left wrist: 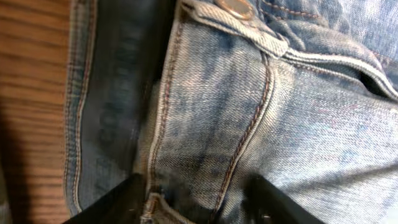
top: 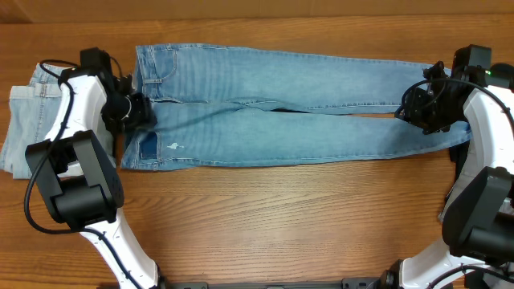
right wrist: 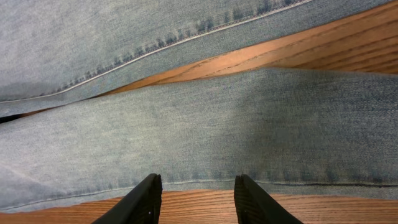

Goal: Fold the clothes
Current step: 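Grasp the waistband with the left gripper and the hems with the right gripper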

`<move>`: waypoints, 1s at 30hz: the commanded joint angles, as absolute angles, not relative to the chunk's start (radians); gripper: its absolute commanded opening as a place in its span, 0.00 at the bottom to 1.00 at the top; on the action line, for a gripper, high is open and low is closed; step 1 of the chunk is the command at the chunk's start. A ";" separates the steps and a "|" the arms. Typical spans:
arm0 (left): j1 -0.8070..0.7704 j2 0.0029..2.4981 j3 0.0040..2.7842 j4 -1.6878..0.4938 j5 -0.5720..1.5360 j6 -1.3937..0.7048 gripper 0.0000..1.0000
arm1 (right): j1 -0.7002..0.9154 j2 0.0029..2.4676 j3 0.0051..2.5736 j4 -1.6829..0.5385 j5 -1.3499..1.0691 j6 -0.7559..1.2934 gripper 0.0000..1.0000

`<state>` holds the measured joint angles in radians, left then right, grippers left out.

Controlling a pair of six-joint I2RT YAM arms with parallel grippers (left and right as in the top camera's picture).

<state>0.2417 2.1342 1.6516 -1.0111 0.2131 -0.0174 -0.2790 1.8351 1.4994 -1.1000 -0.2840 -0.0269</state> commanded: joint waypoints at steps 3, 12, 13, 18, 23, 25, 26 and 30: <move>0.235 2.120 1.640 -1.019 0.269 0.023 0.29 | -0.274 1.816 1.495 -1.097 -0.278 -0.035 0.42; 0.257 2.117 1.806 -1.174 0.288 0.023 0.04 | -0.274 1.816 1.495 -1.112 -0.221 -0.034 0.41; 0.257 2.117 1.808 -1.175 0.248 0.023 0.04 | -0.274 1.816 1.495 -1.111 -0.221 -0.034 0.41; 0.257 2.119 1.804 -1.165 0.018 -0.075 0.77 | -0.274 1.816 1.495 -1.112 -0.222 -0.034 0.41; 0.268 2.123 1.802 -1.119 0.237 0.170 0.88 | -0.274 1.816 1.495 -1.112 -0.222 -0.034 0.41; 0.276 2.132 1.800 -1.124 0.347 0.262 0.81 | -0.274 1.816 1.495 -1.113 -0.222 -0.034 0.41; 0.280 2.140 1.799 -1.130 0.374 0.286 0.77 | -0.274 1.816 1.495 -1.114 -0.222 -0.034 0.41; 0.305 2.181 1.789 -1.121 0.375 0.292 0.74 | -0.274 1.816 1.495 -1.116 -0.227 -0.034 0.41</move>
<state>0.2821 2.1384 1.7794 -1.1282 0.3271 0.2440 -0.2787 1.8351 1.4986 -1.1175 -0.2279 -0.0269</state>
